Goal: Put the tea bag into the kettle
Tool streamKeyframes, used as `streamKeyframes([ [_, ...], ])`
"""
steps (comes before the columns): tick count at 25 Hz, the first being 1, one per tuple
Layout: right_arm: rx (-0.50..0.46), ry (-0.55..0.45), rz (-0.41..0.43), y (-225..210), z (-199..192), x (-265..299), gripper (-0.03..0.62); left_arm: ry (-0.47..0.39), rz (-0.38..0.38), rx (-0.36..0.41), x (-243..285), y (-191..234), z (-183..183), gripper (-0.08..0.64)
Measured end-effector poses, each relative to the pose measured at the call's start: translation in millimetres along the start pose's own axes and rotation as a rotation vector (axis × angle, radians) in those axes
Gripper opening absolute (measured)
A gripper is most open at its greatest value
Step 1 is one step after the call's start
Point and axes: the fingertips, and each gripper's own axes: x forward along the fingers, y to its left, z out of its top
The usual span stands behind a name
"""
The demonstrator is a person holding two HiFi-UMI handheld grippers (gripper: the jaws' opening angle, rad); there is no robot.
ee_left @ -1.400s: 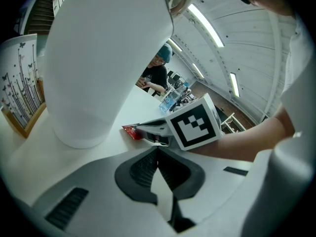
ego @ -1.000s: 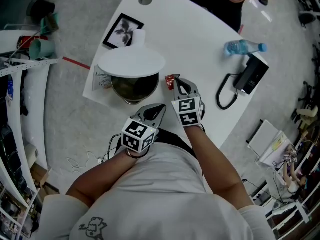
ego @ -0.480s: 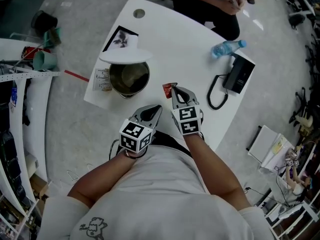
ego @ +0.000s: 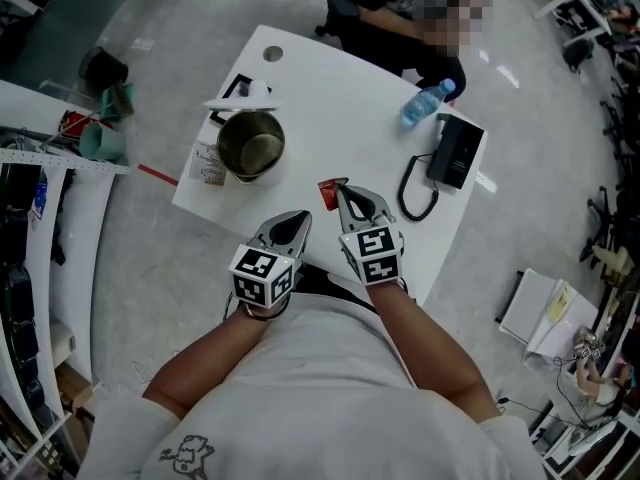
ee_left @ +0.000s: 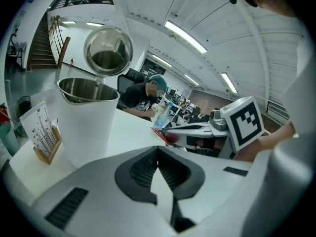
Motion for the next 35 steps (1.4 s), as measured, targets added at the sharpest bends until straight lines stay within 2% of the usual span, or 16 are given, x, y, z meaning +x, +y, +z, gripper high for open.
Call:
streamKeyframes([
  [9,0.0,-0.129,0.003,2.4,25.8,-53.4,0.014,-0.088,0.034,0.093,-17.9,-34.5,29.3,0.009],
  [17,-0.036,-0.211,0.02,4.5,48.7,-73.7,0.014,-0.154,0.073,0.146,-31.8,-46.0,50.0,0.009],
  [24,-0.052,-0.238,0.036,10.4,60.7,-75.7,0.014,-0.185,0.096,0.15,-39.5,-41.0,56.8,0.009],
  [35,-0.032,-0.24,-0.015,20.4,85.1,-53.9,0.014,-0.181,0.039,0.163,-48.5,-10.9,75.6,0.008],
])
